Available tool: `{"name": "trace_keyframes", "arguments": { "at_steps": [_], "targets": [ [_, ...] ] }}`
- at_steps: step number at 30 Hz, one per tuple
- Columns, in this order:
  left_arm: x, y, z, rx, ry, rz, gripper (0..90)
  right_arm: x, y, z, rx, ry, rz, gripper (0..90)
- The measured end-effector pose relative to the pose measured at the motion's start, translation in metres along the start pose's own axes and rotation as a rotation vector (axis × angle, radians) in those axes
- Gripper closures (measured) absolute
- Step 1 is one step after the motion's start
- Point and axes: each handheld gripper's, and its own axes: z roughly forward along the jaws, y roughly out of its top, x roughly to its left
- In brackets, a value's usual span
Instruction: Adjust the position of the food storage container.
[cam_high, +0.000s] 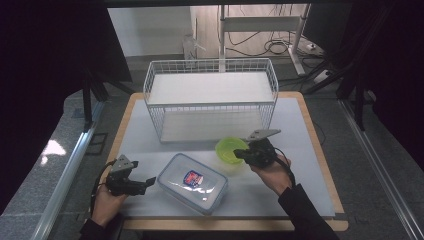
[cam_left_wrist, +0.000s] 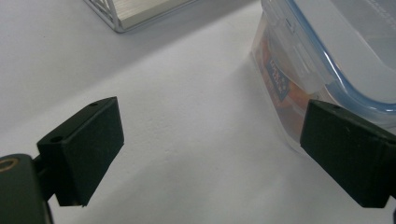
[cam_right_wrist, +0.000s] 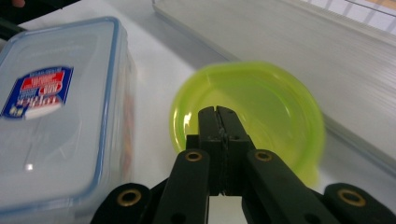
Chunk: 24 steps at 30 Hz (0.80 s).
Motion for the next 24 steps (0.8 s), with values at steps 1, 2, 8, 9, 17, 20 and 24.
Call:
{"name": "trace_keyframes", "arguments": {
  "at_steps": [1, 2, 8, 9, 17, 20, 24],
  "targets": [
    [0.000, 0.000, 0.000, 0.002, -0.001, 0.002, 6.4, 0.000, 0.004, 0.005, -0.001, 0.005, -0.005, 89.6],
    [0.000, 0.000, 0.000, 0.002, -0.001, 0.002, 6.4, 0.000, 0.004, 0.005, -0.001, 0.005, -0.005, 89.6],
    [-0.001, 0.000, 0.001, 0.003, -0.005, 0.007, 6.4, 0.001, 0.029, 0.042, 0.007, 0.031, -0.021, 89.5],
    [0.000, 0.000, 0.001, 0.004, -0.006, 0.009, 6.5, 0.001, 0.032, 0.046, 0.007, 0.033, -0.020, 89.5],
    [-0.001, 0.000, 0.001, 0.007, -0.006, 0.014, 6.5, 0.003, 0.050, 0.083, 0.048, 0.015, -0.036, 89.4],
    [-0.001, 0.000, 0.001, 0.007, -0.007, 0.014, 6.6, 0.004, 0.050, 0.088, 0.062, 0.019, -0.036, 89.4],
    [-0.001, 0.000, 0.001, 0.012, -0.010, 0.014, 6.7, 0.006, 0.049, 0.095, 0.112, 0.009, -0.062, 89.6]
  ]
}}
